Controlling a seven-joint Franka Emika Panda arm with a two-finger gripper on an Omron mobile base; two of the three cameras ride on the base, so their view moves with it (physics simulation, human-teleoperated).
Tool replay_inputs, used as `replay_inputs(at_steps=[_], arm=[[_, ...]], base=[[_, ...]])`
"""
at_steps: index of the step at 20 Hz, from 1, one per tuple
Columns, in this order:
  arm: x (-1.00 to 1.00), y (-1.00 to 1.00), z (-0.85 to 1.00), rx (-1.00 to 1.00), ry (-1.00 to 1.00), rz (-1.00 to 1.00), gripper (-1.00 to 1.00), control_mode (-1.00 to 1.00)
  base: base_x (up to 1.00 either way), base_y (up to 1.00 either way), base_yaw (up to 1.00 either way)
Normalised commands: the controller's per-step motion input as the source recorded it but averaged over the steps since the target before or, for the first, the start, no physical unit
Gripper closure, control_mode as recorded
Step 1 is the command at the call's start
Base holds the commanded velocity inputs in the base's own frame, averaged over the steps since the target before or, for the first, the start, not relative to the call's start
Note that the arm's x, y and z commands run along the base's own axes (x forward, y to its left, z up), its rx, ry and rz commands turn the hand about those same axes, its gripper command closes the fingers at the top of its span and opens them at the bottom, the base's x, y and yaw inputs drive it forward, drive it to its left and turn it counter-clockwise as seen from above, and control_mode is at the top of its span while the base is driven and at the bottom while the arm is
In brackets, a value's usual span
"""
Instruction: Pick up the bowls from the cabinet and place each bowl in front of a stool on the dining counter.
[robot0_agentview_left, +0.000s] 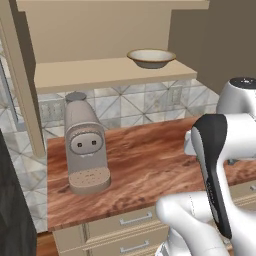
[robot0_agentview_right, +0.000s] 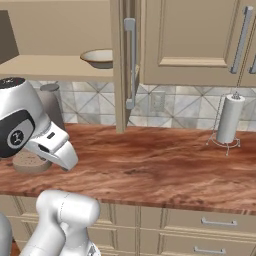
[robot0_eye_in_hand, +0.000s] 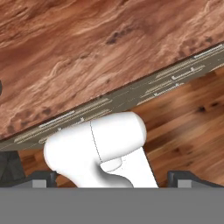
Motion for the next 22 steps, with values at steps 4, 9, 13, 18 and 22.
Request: replay_inputs(at_steps=[4,9,13,18,22], arm=[[0.00,0.00,0.00,0.00,0.00,0.00,-1.00,1.00],[0.00,0.00,0.00,0.00,0.00,0.00,-1.00,1.00],[0.00,0.00,0.00,0.00,0.00,0.00,-1.00,1.00],[0.02,0.03,0.07,-0.03,0.00,0.02,-1.00,-1.00],[0.01,0.26,0.07,-0.16,-0.01,0.09,-1.00,-1.00]], base=[[0.46,0.14,0.02],[0.36,0.22,0.00],[0.18,0.17,0.00],[0.00,0.02,0.00],[0.00,0.00,0.00]])
